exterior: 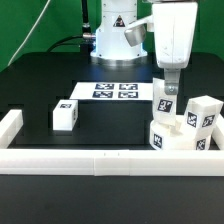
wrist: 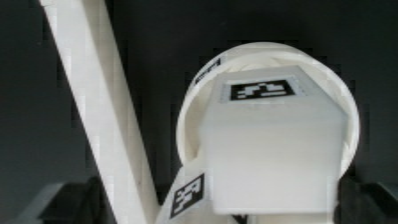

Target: Assemble stool

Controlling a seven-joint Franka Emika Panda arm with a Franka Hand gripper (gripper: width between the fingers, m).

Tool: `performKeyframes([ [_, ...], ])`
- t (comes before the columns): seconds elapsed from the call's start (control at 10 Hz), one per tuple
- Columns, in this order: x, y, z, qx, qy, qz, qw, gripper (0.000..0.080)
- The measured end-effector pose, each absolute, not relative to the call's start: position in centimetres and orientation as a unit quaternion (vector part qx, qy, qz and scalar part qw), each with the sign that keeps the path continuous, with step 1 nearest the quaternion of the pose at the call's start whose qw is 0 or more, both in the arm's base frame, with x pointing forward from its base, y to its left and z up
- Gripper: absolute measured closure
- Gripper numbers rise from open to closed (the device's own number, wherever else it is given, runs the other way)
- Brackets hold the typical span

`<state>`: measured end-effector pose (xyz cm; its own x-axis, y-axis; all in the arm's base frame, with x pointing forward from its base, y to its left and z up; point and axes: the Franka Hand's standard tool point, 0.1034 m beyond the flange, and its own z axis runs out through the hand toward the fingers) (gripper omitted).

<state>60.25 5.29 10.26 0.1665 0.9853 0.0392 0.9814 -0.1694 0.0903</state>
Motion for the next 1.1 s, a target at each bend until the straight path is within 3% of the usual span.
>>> performKeyframes([
  [0.1, 60.1, 5.3, 10.0, 0.764, 0.643, 0.042, 0.02, 0.0151],
  [0.2, 60.1, 5.3, 9.8, 0.765, 0.642, 0.041, 0.019, 0.0276],
  [0.3, 60.0, 5.2, 9.7, 0.765, 0.642, 0.04, 0.019, 0.0276],
  [0.6, 60.0, 4.6, 9.7, 0.77, 0.637, 0.039, 0.018, 0.0726],
  [0.7, 60.0, 4.2, 9.7, 0.771, 0.635, 0.039, 0.018, 0.0726],
  [0.8, 60.0, 4.3, 9.6, 0.771, 0.636, 0.039, 0.018, 0.0784],
  [1.1, 60.2, 3.7, 9.9, 0.767, 0.64, 0.033, 0.02, 0.0798],
])
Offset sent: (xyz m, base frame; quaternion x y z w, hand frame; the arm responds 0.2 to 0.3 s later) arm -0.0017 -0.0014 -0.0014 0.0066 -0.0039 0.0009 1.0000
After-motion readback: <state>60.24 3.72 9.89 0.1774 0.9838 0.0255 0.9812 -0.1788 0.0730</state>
